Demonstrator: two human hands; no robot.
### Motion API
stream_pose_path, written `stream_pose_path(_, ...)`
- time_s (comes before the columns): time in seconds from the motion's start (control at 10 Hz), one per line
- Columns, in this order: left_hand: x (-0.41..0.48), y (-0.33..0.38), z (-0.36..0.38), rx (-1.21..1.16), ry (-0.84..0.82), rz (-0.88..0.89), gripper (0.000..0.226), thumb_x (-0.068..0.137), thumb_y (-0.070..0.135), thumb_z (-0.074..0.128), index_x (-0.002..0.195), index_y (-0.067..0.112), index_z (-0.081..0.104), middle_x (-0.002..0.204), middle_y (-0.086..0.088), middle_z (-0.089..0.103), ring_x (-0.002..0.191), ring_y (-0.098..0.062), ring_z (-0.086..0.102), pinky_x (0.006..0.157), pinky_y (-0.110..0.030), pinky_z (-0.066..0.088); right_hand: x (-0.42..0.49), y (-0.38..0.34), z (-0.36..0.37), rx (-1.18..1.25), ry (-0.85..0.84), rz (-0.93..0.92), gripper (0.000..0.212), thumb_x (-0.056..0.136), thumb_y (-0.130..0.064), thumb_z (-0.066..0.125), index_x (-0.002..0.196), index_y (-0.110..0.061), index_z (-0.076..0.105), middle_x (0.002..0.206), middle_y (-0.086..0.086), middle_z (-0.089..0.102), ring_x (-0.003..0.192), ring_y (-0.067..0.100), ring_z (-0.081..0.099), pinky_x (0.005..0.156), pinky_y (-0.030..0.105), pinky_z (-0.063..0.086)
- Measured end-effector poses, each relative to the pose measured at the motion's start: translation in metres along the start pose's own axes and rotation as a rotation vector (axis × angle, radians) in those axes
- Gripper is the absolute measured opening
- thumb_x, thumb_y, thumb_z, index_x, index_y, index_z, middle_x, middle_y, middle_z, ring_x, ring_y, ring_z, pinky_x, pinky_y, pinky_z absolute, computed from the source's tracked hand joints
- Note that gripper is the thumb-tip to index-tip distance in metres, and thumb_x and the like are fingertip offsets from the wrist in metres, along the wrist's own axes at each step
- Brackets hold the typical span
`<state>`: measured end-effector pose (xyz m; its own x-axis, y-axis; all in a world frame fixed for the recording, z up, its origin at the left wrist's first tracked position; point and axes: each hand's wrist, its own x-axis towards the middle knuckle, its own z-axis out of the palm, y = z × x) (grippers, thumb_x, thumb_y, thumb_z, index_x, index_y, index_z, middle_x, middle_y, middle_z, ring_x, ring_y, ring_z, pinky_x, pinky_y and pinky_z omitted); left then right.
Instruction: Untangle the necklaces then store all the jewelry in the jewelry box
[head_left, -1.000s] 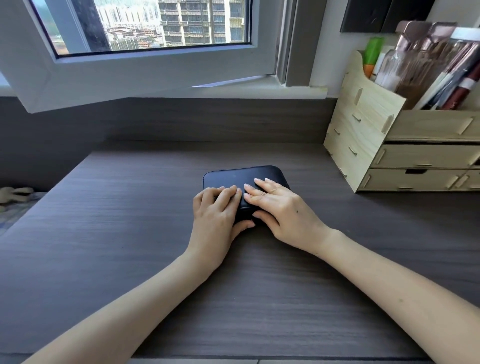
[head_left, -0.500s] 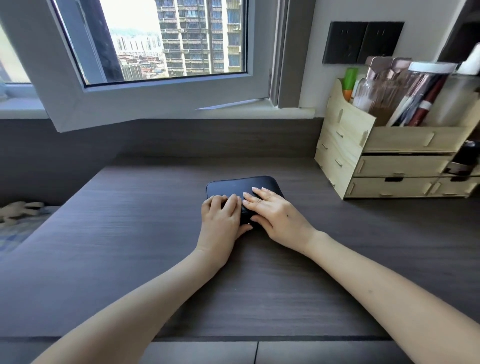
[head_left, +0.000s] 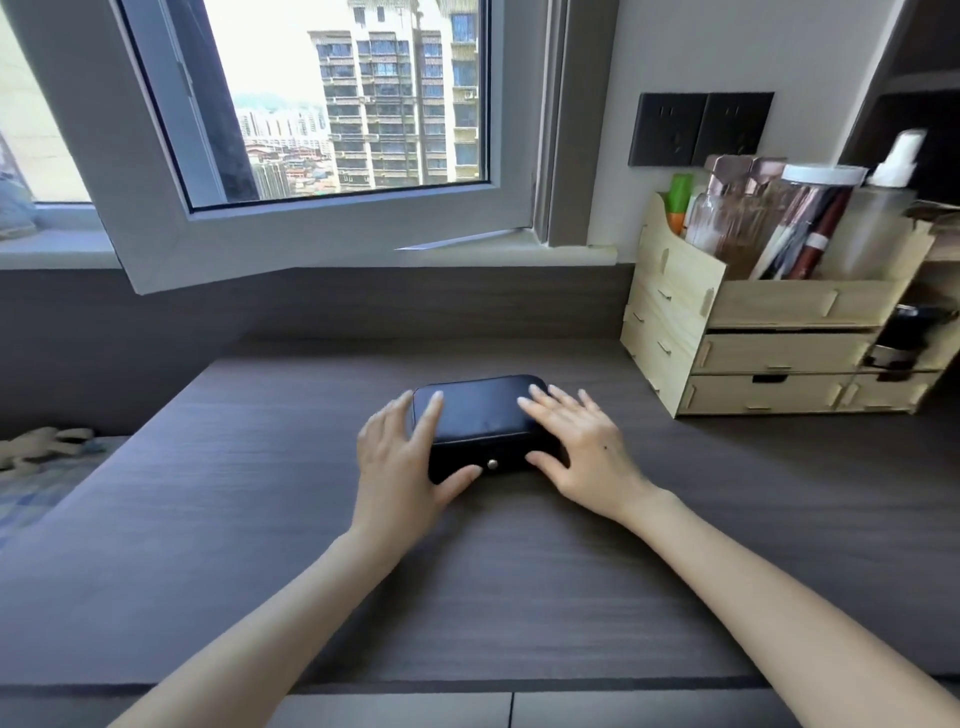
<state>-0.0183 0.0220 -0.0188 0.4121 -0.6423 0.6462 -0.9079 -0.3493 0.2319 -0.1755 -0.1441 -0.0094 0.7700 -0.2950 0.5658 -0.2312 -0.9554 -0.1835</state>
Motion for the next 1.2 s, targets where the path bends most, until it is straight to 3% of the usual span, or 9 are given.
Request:
stream_pose_path(0.1, -0.001, -0.015, -0.013, -0.203, -0.164, -0.189, 0.084, 0.071, 0.039, 0.079, 0.143, 0.026, 0.038, 0.138, -0.019, 0.045, 0.127, -0.033, 0.044, 0.097, -0.039, 0.039, -0.008, 0.005, -0.006, 0.124, -0.115, 0.188, 0.074, 0.086, -0.033, 0.067, 0.147, -0.025, 0.027, 0.151, 0.004, 0.031, 0.141, 0.019, 0.027, 0.114, 0.026, 0.011)
stream_pose_path(0.2, 0.005, -0.02, -0.012, -0.376, -0.205, -0.205, 0.073, 0.072, 0.025, 0.081, 0.137, 0.021, 0.049, 0.128, -0.002, 0.058, 0.118, -0.018, 0.054, 0.089, -0.021, 0.038, -0.008, 0.006, -0.002, 0.263, -0.167, 0.281, 0.076, 0.086, -0.028, 0.068, 0.148, -0.028, 0.024, 0.142, 0.003, 0.047, 0.133, 0.019, 0.041, 0.106, 0.021, 0.025)
stream_pose_path(0.3, 0.018, -0.016, -0.008, -0.437, -0.176, -0.203, 0.065, 0.069, 0.016, 0.083, 0.129, 0.014, 0.057, 0.128, -0.001, 0.06, 0.12, -0.012, 0.054, 0.095, -0.015, 0.036, -0.002, 0.01, 0.002, 0.327, -0.127, 0.339, 0.073, 0.083, -0.021, 0.071, 0.145, -0.024, 0.032, 0.124, 0.01, 0.062, 0.115, 0.024, 0.055, 0.094, 0.02, 0.035)
stream_pose_path(0.4, 0.044, -0.01, 0.003, -0.462, -0.165, -0.204, 0.065, 0.071, 0.013, 0.081, 0.13, 0.014, 0.056, 0.131, -0.003, 0.058, 0.123, -0.016, 0.052, 0.099, -0.02, 0.037, 0.012, 0.024, -0.001, 0.362, -0.062, 0.388, 0.072, 0.082, -0.017, 0.072, 0.144, -0.023, 0.035, 0.121, 0.01, 0.064, 0.112, 0.024, 0.058, 0.095, 0.024, 0.038)
stream_pose_path(0.5, 0.08, -0.002, 0.024, -0.508, -0.169, -0.209, 0.064, 0.072, 0.011, 0.08, 0.131, 0.014, 0.055, 0.131, -0.004, 0.058, 0.122, -0.018, 0.053, 0.101, -0.024, 0.039, 0.033, 0.049, -0.004, 0.35, -0.037, 0.434, 0.072, 0.083, -0.016, 0.071, 0.144, -0.026, 0.035, 0.131, 0.005, 0.058, 0.122, 0.022, 0.052, 0.099, 0.024, 0.036)
stream_pose_path(0.6, 0.111, 0.004, 0.052, -0.557, -0.191, -0.219, 0.063, 0.073, 0.01, 0.079, 0.131, 0.012, 0.054, 0.128, -0.003, 0.06, 0.118, -0.018, 0.055, 0.097, -0.019, 0.039, 0.053, 0.08, -0.005, 0.338, -0.05, 0.487, 0.072, 0.085, -0.017, 0.069, 0.145, -0.032, 0.033, 0.139, 0.003, 0.051, 0.13, 0.02, 0.045, 0.102, 0.024, 0.034)
stream_pose_path(0.8, 0.144, 0.003, 0.102, -0.595, -0.261, -0.269, 0.062, 0.077, 0.012, 0.076, 0.134, 0.014, 0.051, 0.13, -0.004, 0.058, 0.121, -0.019, 0.054, 0.099, -0.023, 0.039, 0.081, 0.117, 0.006, 0.33, -0.145, 0.58, 0.069, 0.089, -0.019, 0.063, 0.146, -0.035, 0.027, 0.147, 0.006, 0.041, 0.137, 0.022, 0.034, 0.106, 0.028, 0.028)
stream_pose_path(1.0, 0.149, -0.004, 0.121, -0.564, -0.276, -0.264, 0.06, 0.081, 0.012, 0.073, 0.136, 0.016, 0.049, 0.135, -0.006, 0.054, 0.128, -0.02, 0.048, 0.107, -0.032, 0.036, 0.082, 0.125, 0.025, 0.313, -0.137, 0.576, 0.068, 0.091, -0.017, 0.06, 0.148, -0.03, 0.026, 0.148, 0.003, 0.039, 0.137, 0.021, 0.034, 0.105, 0.026, 0.028)
stream_pose_path(1.2, 0.15, -0.007, 0.105, -0.581, -0.294, -0.291, 0.065, 0.084, 0.018, 0.069, 0.142, 0.019, 0.04, 0.138, 0.002, 0.05, 0.128, -0.017, 0.045, 0.101, -0.019, 0.033, 0.086, 0.118, 0.013, 0.138, -0.207, 0.556, 0.082, 0.089, -0.019, 0.063, 0.151, -0.03, 0.009, 0.139, 0.011, 0.048, 0.123, 0.029, 0.049, 0.096, 0.032, 0.039)
